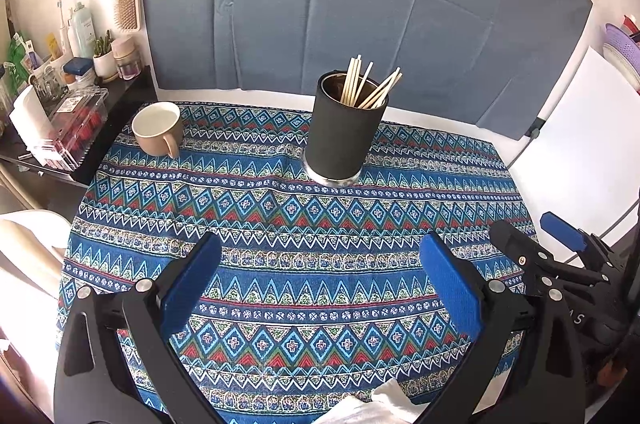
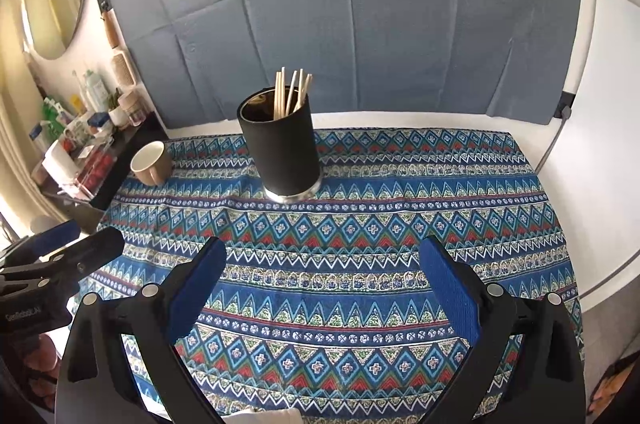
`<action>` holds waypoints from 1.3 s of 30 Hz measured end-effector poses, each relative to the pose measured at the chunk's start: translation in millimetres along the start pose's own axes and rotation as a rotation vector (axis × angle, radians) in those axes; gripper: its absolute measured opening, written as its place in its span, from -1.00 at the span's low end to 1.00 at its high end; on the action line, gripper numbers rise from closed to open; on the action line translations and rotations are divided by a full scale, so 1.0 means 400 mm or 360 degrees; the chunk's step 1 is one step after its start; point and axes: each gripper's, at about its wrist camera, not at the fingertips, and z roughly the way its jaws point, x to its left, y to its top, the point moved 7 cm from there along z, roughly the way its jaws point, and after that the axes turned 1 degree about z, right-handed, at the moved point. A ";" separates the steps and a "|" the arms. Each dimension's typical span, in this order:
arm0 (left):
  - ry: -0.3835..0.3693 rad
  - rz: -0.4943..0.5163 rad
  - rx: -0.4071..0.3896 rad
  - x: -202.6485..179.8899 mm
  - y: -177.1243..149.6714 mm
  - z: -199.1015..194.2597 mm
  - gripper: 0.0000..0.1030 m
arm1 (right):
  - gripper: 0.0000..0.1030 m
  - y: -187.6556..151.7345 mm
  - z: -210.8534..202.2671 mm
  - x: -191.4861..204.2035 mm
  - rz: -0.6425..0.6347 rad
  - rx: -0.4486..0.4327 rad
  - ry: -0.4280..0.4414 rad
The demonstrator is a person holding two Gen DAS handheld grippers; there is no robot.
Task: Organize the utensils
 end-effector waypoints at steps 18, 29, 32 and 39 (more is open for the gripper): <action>0.0073 0.0040 -0.0040 -0.006 0.014 -0.018 0.89 | 0.80 -0.005 0.000 0.006 -0.0013 0.0004 0.0004; 0.0075 0.0006 -0.0026 -0.002 0.009 -0.018 0.89 | 0.80 -0.003 -0.006 -0.001 -0.0005 -0.0009 0.0000; 0.0076 0.0006 -0.0018 -0.002 0.007 -0.017 0.89 | 0.80 -0.002 -0.007 0.000 -0.0007 -0.0013 0.0000; 0.0071 0.0001 -0.0005 0.000 0.003 -0.016 0.89 | 0.80 -0.005 -0.008 0.000 -0.0010 -0.0007 0.0002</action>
